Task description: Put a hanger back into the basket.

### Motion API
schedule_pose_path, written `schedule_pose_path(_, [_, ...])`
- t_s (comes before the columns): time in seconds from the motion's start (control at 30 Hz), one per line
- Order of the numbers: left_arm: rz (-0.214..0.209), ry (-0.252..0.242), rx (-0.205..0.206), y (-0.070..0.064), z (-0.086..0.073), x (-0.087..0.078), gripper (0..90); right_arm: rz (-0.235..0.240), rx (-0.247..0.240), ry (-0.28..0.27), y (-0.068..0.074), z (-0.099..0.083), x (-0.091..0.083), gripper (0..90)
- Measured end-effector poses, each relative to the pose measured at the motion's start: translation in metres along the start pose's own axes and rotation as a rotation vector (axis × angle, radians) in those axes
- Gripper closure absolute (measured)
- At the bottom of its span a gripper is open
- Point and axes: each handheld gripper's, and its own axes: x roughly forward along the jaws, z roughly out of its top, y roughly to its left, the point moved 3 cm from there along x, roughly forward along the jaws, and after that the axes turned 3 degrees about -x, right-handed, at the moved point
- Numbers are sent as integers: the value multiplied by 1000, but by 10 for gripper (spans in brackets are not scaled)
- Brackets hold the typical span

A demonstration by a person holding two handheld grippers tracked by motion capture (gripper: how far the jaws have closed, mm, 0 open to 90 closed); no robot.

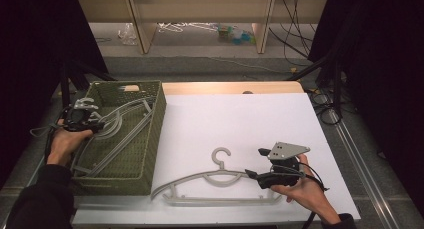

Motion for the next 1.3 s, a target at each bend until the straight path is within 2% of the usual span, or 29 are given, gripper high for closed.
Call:
schedule_pose_path(0.13, [16,0,3,-1,0,1,779,-2,5,2,0,0,0,209])
schedule_pose_path(0.27, [40,20,27,-1,-1,4,779,-5,0,0,0,0,0,212])
schedule_pose_path(0.37, [40,23,6,-1,-2,4,745,-4,1,0,0,0,1,212])
schedule_pose_path(0.47, [70,12,-11,1,-2,0,683,-3,10,7,-1,-2,1,213])
schedule_pose_path(0.53, [68,10,-5,2,-3,-2,682,-6,5,5,-2,-2,2,213])
schedule_pose_path(0.63, [88,0,-22,0,-1,-6,648,-4,4,3,-1,-2,1,213])
schedule_pose_path(0.7, [102,0,-17,1,-1,-8,639,-4,8,3,0,-2,1,213])
schedule_pose_path(0.9, [104,11,-19,4,-2,-3,711,-5,4,4,-1,-2,2,214])
schedule_pose_path(0.97, [101,18,-2,5,-3,1,739,-4,7,5,-1,-2,1,214])
schedule_pose_path(1.13, [104,29,5,5,-4,4,752,-3,7,5,-1,-2,1,214])
schedule_pose_path(1.23, [93,31,-13,7,-5,2,727,-2,8,6,-1,-2,1,215])
schedule_pose_path(1.3, [100,0,-35,7,-4,-1,669,-3,6,4,-1,-2,1,215])
